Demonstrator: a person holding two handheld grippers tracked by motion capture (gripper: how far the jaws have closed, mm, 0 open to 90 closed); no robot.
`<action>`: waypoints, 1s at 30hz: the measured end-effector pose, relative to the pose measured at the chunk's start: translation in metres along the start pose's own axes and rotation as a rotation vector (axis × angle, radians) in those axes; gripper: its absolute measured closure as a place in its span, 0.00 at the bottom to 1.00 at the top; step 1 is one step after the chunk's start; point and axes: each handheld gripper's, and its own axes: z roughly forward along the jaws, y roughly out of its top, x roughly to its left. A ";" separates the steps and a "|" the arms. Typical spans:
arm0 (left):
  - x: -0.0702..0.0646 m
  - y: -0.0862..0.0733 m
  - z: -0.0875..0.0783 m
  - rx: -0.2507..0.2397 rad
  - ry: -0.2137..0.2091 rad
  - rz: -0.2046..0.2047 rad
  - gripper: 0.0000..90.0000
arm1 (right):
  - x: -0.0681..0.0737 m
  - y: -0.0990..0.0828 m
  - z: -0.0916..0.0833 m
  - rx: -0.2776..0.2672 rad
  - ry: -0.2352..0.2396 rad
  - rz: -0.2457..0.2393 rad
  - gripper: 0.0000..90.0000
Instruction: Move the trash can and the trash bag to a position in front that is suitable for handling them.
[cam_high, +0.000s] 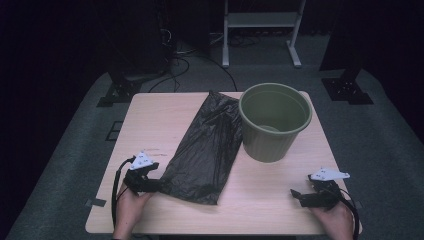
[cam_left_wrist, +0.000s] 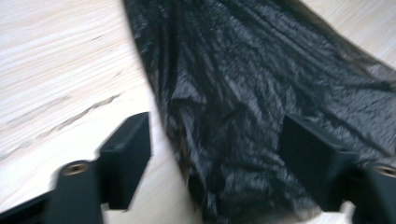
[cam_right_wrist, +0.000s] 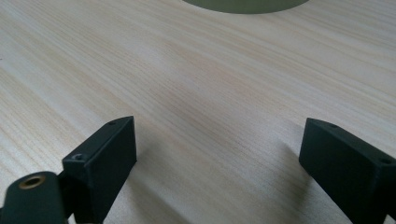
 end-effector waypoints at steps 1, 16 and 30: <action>0.000 0.000 0.000 0.000 0.000 0.000 0.33 | 0.000 0.000 0.000 0.000 0.000 0.000 0.11; 0.011 0.003 0.036 0.086 0.003 -0.039 0.57 | 0.000 0.000 0.000 0.000 0.000 0.000 0.11; 0.012 -0.002 0.032 0.150 -0.014 -0.052 1.00 | 0.000 0.000 0.000 0.001 -0.005 0.003 0.11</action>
